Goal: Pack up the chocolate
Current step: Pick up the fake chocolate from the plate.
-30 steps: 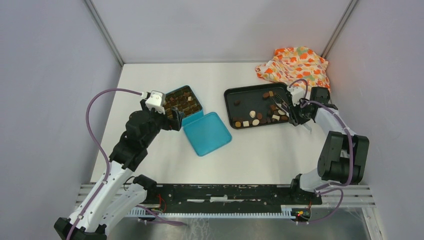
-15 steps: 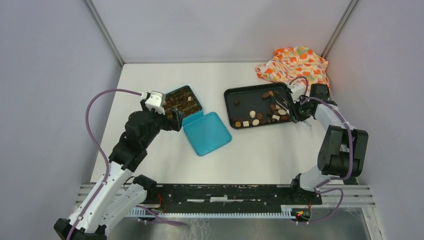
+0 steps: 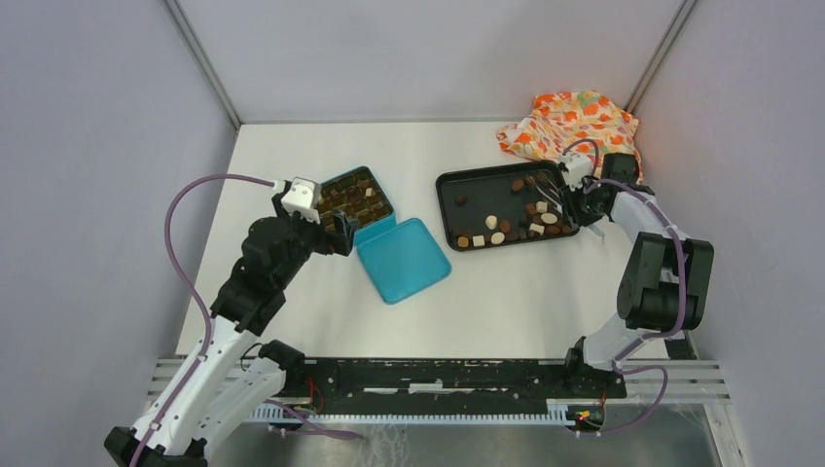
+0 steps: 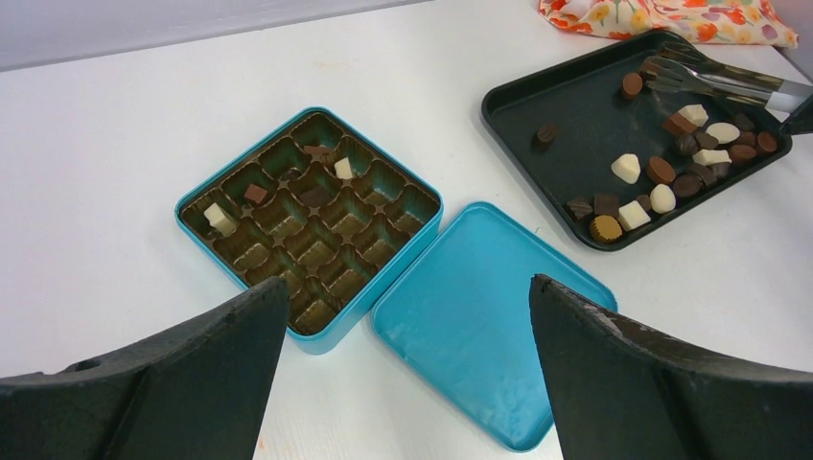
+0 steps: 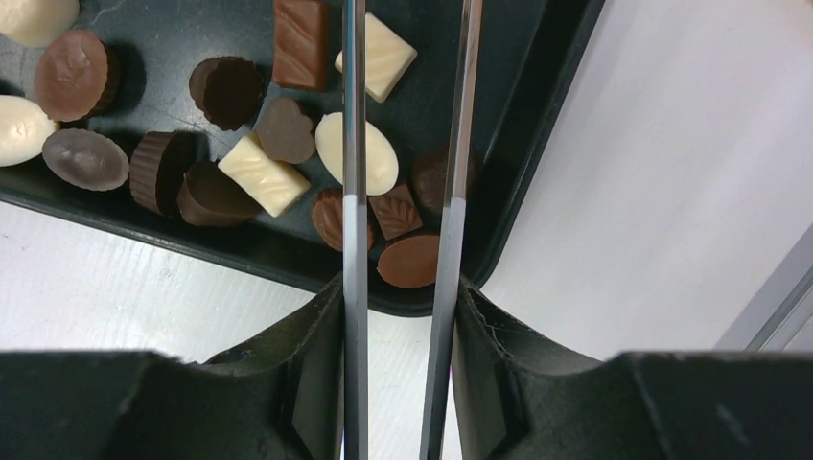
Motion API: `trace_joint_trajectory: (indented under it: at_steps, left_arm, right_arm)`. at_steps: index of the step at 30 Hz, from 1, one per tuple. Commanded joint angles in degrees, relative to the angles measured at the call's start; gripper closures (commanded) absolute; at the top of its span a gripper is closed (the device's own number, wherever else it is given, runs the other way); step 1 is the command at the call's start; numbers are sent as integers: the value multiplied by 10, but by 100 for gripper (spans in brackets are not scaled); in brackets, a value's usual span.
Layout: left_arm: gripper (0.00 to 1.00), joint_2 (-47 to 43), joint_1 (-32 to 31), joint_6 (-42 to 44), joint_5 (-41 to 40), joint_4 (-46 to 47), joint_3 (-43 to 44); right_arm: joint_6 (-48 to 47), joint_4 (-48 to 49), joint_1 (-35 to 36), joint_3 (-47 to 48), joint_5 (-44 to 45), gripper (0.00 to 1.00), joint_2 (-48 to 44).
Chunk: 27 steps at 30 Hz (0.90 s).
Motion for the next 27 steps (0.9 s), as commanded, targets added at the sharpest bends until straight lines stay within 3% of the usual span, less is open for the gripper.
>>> trace_joint_trajectory:
  at_steps: [1,18,27]
  left_arm:
    - [0,-5,3,-2,6,14,12]
    - [0,-6,2,-3,5,13,12]
    - [0,-8,2,-2,5,13,12]
  right_arm:
    - [11,7,2,40,-7,57,11]
    - [8,6,5,34,6,59,18]
    - [6,8,5,28,18,82,5]
